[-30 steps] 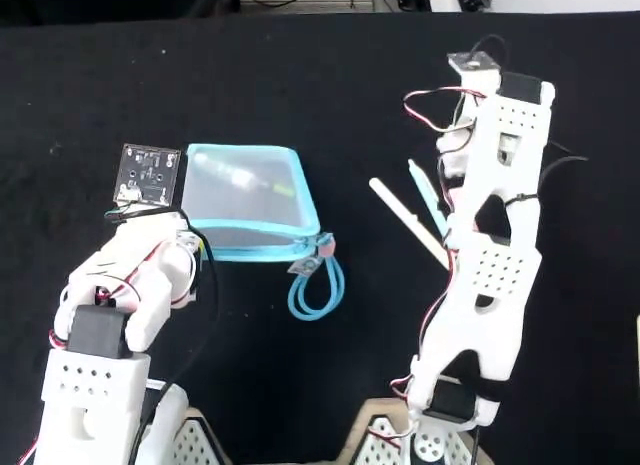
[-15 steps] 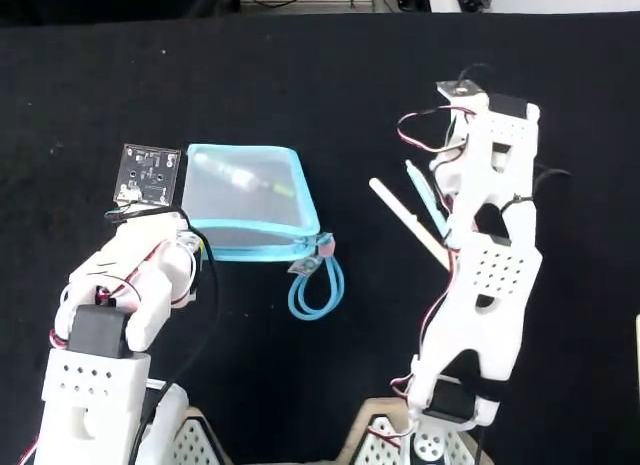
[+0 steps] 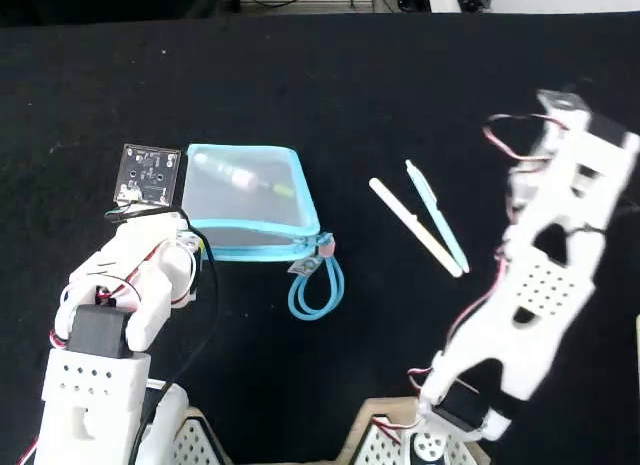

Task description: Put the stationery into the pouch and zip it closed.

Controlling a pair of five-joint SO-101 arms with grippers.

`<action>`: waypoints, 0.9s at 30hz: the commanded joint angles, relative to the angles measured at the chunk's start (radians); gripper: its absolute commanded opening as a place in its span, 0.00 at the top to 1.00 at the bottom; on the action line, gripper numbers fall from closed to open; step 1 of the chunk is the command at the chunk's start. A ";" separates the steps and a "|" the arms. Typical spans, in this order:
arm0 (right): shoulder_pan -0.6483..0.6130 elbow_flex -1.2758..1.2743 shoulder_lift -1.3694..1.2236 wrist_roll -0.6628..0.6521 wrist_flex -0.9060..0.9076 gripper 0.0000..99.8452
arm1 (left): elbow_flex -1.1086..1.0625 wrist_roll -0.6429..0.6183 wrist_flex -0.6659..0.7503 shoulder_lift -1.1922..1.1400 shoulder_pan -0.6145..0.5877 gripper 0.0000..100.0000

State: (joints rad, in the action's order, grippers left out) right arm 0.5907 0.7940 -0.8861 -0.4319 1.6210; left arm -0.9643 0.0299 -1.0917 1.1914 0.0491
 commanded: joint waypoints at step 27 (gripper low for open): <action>0.163 0.025 -0.074 -0.044 -0.098 0.85 | 0.008 -0.002 0.020 0.006 0.002 0.97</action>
State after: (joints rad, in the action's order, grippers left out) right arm 0.7426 0.7956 -0.9521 -0.4672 1.5627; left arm -0.9643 0.0299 -1.0917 1.1914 0.0491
